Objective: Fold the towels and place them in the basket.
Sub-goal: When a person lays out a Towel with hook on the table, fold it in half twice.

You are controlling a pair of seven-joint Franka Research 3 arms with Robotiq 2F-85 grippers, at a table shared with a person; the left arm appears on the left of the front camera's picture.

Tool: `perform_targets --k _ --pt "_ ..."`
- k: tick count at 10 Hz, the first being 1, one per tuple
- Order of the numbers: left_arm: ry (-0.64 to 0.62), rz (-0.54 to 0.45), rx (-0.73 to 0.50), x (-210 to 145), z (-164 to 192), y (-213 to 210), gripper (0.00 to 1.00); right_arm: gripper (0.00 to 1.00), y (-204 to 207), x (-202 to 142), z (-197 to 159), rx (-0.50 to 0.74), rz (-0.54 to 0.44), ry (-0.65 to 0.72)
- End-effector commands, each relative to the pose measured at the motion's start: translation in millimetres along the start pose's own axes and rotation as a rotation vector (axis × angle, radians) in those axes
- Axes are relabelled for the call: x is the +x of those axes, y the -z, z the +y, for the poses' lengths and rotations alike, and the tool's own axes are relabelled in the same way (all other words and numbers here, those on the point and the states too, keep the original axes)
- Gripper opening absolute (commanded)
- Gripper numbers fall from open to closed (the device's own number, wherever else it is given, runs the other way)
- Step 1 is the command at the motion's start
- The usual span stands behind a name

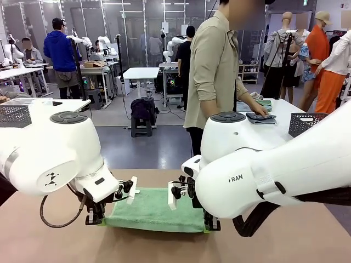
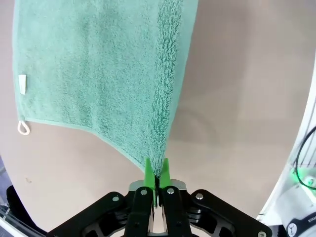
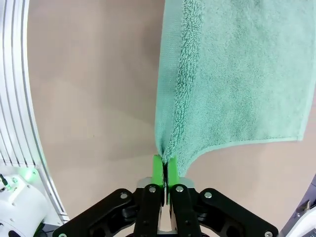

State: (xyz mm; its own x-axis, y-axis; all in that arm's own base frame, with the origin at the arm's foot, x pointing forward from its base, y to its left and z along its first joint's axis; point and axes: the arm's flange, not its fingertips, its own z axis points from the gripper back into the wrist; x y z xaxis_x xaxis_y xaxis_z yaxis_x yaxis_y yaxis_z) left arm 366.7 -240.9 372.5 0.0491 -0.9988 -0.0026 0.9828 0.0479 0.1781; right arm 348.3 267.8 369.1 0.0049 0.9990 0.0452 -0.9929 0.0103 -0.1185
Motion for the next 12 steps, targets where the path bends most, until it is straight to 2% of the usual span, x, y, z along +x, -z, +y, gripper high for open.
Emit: perform_targets --k 1,5,6,12 --pt "0.005 -0.006 0.007 0 0 0 0.04 0.04 2 0 0 0.0 -0.001 0.0" --pt "0.005 -0.006 0.007 0 0 0 0.04 0.04 0 1 0 0.0 0.0 -0.001" --pt "0.003 -0.001 0.001 1 0 -1 0.04 0.04 2 0 -6 0.046 -0.003 -0.015" --pt "-0.03 -0.032 0.023 1 60 -21 0.04 0.04 -26 -2 -56 0.02 -0.046 -0.032"
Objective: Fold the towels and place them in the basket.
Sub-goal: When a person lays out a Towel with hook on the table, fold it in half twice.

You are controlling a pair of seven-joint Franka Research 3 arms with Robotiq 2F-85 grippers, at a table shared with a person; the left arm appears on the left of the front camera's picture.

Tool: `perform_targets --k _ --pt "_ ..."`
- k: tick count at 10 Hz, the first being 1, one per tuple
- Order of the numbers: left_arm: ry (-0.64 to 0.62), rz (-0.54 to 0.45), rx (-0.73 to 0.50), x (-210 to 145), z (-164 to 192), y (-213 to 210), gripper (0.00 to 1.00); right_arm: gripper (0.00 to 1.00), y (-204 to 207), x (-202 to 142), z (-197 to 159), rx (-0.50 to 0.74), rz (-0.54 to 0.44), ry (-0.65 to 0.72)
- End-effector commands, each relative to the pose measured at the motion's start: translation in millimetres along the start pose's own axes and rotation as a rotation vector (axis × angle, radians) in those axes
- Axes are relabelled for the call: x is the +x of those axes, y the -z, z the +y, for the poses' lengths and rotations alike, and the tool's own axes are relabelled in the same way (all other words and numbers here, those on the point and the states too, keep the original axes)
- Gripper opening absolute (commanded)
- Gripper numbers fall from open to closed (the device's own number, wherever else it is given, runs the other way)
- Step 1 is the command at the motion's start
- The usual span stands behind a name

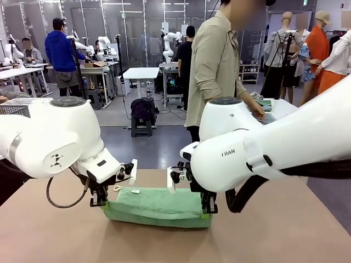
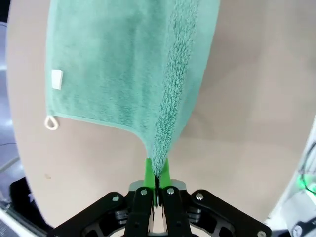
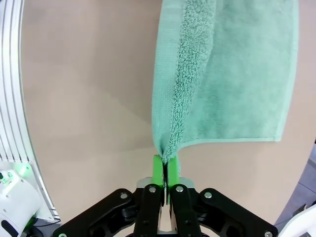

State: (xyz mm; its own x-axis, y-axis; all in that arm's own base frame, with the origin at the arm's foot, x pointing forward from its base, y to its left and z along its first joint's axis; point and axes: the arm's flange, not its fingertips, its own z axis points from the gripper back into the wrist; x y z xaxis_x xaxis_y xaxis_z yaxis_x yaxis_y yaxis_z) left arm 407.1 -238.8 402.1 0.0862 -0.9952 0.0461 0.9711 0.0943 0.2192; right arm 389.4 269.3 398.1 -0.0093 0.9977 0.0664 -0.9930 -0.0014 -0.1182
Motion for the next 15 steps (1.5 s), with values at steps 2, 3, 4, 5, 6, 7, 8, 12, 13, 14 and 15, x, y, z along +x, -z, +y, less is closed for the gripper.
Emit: perform_targets --k 2,3,4,5,6,7,8,12,13,14,15 --pt "0.003 0.011 -0.03 5 35 -1 0.04 0.04 -13 -10 -31 0.013 -0.044 -0.01" --pt "-0.007 0.021 -0.033 7 45 -2 0.04 0.04 -17 -11 -40 0.011 -0.044 0.003" --pt "-0.017 0.025 -0.039 3 54 -1 0.04 0.04 -18 -13 -48 0.009 -0.041 0.012" --pt "-0.022 0.018 -0.046 4 64 2 0.04 0.04 -19 -15 -56 0.004 -0.039 0.011" --pt "-0.026 0.017 -0.053 4 71 3 0.04 0.04 -19 -15 -62 0.005 -0.043 0.008" --pt "-0.031 0.017 -0.061 7 75 3 0.04 0.04 -19 -13 -66 0.006 -0.046 0.008" --pt "-0.033 0.023 -0.059 9 79 3 0.04 0.04 -19 -12 -71 0.003 -0.047 0.011" --pt "-0.044 0.018 -0.038 9 75 5 0.04 0.04 -19 -10 -67 -0.021 -0.037 0.037" --pt "-0.044 0.018 -0.038 9 75 5 0.04 0.04 -19 -10 -67 -0.021 -0.037 0.037" --pt "-0.044 0.018 -0.038 9 75 5 0.04 0.04 -19 -10 -67 -0.021 -0.037 0.037" --pt "-0.042 0.02 -0.041 11 76 4 0.04 0.04 -18 -8 -68 -0.02 -0.037 0.034"
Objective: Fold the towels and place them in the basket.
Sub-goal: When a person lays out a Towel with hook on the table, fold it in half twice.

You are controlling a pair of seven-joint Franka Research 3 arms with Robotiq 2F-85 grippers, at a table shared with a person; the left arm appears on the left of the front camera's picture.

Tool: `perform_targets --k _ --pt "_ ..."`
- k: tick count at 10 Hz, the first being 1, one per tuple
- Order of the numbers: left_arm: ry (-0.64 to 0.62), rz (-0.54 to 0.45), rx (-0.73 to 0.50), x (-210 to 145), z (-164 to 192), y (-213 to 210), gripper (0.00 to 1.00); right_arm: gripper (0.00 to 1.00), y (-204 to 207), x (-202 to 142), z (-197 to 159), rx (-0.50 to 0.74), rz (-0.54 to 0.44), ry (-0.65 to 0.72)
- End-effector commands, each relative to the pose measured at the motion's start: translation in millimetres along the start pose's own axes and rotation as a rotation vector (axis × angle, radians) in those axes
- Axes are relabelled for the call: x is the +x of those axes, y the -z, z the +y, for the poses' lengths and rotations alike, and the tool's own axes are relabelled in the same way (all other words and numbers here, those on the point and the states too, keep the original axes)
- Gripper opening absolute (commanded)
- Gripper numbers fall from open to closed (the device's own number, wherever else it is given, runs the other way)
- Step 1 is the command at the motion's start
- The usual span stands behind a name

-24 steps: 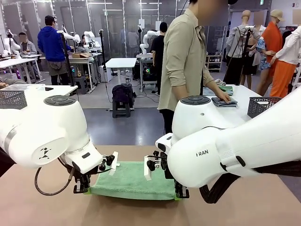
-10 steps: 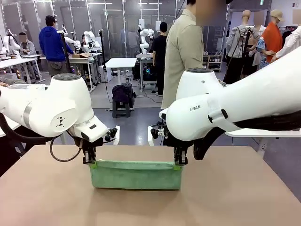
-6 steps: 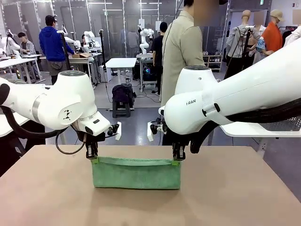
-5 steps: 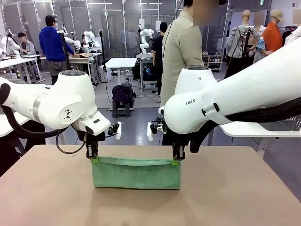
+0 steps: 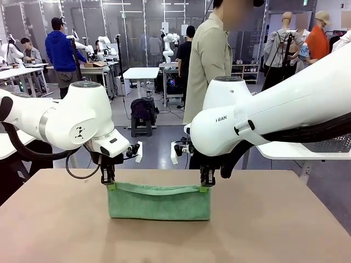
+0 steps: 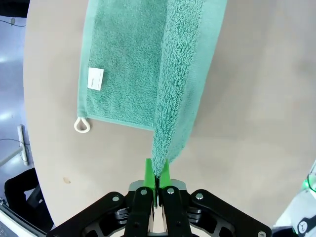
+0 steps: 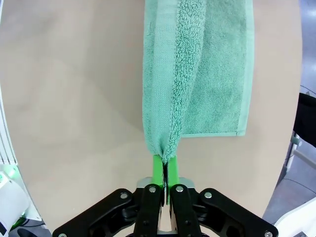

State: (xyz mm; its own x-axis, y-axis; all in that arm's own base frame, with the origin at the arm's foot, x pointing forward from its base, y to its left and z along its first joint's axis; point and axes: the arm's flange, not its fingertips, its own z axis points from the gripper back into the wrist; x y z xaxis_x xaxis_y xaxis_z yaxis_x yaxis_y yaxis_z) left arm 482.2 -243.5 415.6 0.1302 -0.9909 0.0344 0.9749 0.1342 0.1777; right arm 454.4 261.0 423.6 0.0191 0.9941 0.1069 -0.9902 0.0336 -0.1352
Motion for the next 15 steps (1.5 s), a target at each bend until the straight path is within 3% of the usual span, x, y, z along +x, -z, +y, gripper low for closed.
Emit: perform_targets --k 1,4,8,15 --pt "-0.003 0.001 -0.006 2 8 3 0.04 0.04 3 0 -8 0.009 -0.002 -0.003" --pt "0.034 0.005 -0.029 17 31 17 0.04 0.04 15 10 -30 0.053 -0.032 -0.037" --pt "0.025 0.034 -0.052 23 63 41 0.04 0.04 37 15 -59 0.064 0.0 -0.015" --pt "0.019 -0.006 -0.079 11 93 77 0.04 0.04 67 -5 -96 0.08 -0.021 0.021"
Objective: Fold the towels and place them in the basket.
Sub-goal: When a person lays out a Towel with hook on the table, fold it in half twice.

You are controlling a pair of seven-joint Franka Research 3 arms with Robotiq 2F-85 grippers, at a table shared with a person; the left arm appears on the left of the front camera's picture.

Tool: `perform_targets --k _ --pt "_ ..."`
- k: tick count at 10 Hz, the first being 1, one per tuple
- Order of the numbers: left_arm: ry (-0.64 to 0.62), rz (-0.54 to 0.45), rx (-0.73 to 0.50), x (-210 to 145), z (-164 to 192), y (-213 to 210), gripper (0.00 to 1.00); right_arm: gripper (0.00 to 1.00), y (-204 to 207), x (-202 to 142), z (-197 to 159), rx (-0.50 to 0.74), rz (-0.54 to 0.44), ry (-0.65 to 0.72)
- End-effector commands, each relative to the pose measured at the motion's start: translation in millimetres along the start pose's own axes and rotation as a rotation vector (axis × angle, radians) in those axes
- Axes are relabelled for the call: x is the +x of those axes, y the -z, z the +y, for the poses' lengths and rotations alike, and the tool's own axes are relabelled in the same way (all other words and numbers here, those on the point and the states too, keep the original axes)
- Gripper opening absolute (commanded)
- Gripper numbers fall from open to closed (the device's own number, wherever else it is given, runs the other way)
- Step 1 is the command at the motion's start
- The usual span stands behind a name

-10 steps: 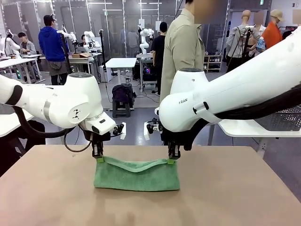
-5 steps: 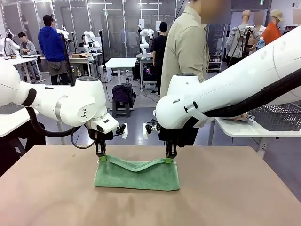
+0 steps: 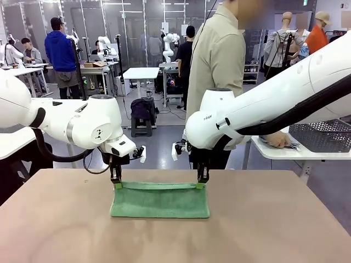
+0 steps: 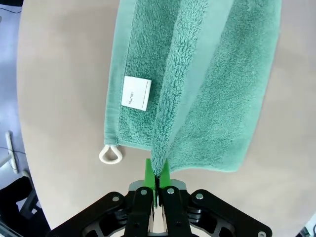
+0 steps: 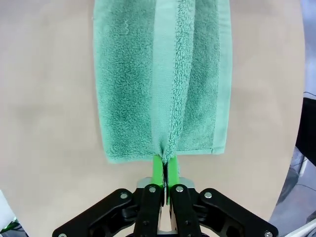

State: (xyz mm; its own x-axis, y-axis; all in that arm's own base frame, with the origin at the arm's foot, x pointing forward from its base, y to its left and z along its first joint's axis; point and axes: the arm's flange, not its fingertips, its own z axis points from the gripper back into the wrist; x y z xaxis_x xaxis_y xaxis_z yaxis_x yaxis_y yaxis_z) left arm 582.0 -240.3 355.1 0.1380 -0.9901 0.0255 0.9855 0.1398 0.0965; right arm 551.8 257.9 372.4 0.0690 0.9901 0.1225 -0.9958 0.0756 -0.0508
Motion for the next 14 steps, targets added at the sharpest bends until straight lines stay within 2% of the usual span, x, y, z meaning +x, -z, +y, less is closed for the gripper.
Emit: perform_targets --k 1,10,11,12,13,14 --pt "0.035 -0.017 0.015 8 6 2 0.04 0.04 6 2 -10 -0.004 -0.005 -0.021" --pt "0.0 -0.026 0.038 7 24 22 0.04 0.04 17 1 -27 -0.019 -0.002 0.023" --pt "-0.003 -0.029 0.046 7 25 22 0.1 0.07 17 0 -29 -0.021 -0.005 0.028" --pt "-0.004 -0.035 0.06 7 26 22 0.24 0.24 16 0 -30 -0.025 -0.012 0.029" --pt "-0.013 -0.047 0.087 7 25 21 0.29 0.27 15 1 -29 -0.046 -0.021 0.028" --pt "-0.02 -0.061 0.119 5 26 19 0.43 0.44 14 1 -29 -0.071 -0.029 0.03"
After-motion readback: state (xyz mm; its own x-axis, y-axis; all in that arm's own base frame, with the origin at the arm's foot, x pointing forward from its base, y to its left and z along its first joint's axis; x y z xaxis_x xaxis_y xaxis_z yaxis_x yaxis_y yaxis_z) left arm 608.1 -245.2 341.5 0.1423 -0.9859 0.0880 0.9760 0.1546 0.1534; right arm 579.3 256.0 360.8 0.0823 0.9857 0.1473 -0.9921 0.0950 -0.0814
